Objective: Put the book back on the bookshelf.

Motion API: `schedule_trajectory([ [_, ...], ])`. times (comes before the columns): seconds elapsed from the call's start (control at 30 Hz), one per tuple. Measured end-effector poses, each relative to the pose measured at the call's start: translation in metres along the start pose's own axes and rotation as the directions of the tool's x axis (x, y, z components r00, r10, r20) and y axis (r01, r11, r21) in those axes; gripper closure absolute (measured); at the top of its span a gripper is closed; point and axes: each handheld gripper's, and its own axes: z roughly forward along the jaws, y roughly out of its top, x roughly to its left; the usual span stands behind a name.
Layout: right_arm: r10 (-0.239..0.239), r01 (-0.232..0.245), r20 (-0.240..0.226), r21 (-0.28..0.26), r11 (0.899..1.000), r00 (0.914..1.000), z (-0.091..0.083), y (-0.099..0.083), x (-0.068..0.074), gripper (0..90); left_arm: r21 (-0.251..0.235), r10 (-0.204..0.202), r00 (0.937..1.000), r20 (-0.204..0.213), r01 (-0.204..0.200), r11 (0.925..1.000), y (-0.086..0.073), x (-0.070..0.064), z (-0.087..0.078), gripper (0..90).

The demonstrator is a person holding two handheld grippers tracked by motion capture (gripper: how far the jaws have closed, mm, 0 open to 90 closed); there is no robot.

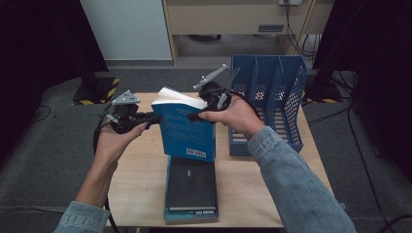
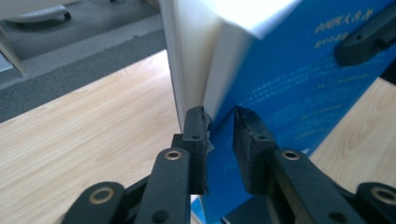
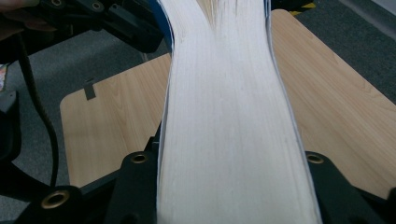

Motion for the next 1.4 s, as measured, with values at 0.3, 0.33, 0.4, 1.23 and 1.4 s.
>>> schedule_trajectory([
  [0.3, 0.034, -0.034, -0.011, -0.014, 0.999, 0.9994, -0.001, -0.001, -0.004, 59.3, 0.000, -0.098, 0.9901, -0.101, 0.098, 0.9952, -0.058, 0.012, 0.010, 34.8],
  [0.33, 0.032, -0.033, -0.009, -0.016, 0.999, 0.9994, -0.001, -0.001, -0.003, 59.3, -0.001, -0.109, 0.9872, -0.117, 0.110, 0.9940, -0.070, 0.012, 0.014, 30.6],
  [0.4, 0.038, -0.039, -0.012, -0.017, 0.999, 0.9992, -0.001, -0.001, -0.003, 59.4, 0.006, -0.144, 0.9797, -0.139, 0.147, 0.9892, -0.092, 0.016, 0.022, 22.9],
  [1.23, 0.283, -0.279, 0.051, -0.069, 0.958, 0.9577, -0.006, 0.016, -0.015, 60.4, 0.184, -0.270, 0.9234, -0.273, 0.325, 0.9276, -0.199, 0.074, 0.051, 7.0],
  [1.4, 0.305, -0.297, 0.071, -0.096, 0.950, 0.9498, -0.012, 0.014, -0.015, 60.4, 0.204, -0.246, 0.9330, -0.263, 0.303, 0.9310, -0.198, 0.069, 0.056, 7.1],
])
